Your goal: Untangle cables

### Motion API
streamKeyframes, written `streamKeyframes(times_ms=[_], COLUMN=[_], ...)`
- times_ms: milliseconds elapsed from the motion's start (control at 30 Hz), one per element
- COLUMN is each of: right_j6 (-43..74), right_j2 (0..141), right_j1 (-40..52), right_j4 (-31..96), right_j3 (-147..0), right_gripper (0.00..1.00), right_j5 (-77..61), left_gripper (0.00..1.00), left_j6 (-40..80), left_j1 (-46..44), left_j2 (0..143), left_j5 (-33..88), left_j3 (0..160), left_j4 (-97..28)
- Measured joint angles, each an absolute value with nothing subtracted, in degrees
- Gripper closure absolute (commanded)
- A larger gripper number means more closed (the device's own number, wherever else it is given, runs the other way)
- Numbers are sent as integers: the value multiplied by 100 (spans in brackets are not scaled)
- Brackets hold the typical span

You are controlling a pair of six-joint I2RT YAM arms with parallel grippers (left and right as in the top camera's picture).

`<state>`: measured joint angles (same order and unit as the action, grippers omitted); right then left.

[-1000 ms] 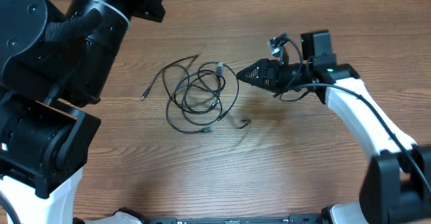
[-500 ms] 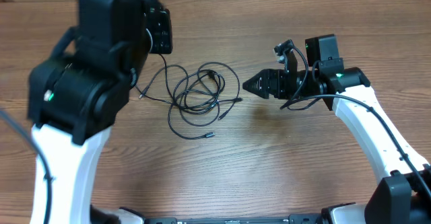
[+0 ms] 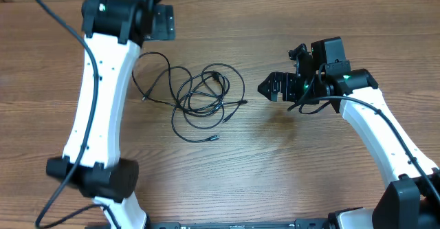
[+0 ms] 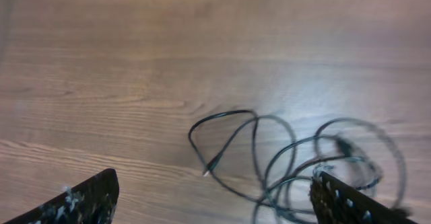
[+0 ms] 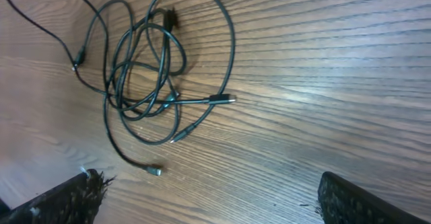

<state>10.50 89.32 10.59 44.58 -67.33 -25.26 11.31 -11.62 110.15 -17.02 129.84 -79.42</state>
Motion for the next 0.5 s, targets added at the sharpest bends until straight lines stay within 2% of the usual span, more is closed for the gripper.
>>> streamKeyframes(times_ms=[300, 500], right_j6=[1048, 1048], right_j2=[8932, 8932], right_j1=[1059, 1059], right_j4=[4456, 4458], right_j3=[-6733, -6733], right_gripper=[0, 0], right_j5=[-2462, -2458], left_gripper=[11, 10], left_j6=[-178, -578], left_j1=[-539, -405], left_j2=[12051, 12606], left_j5=[-1083, -982], left_j3=[12984, 12982], left_j4=[-8211, -8254])
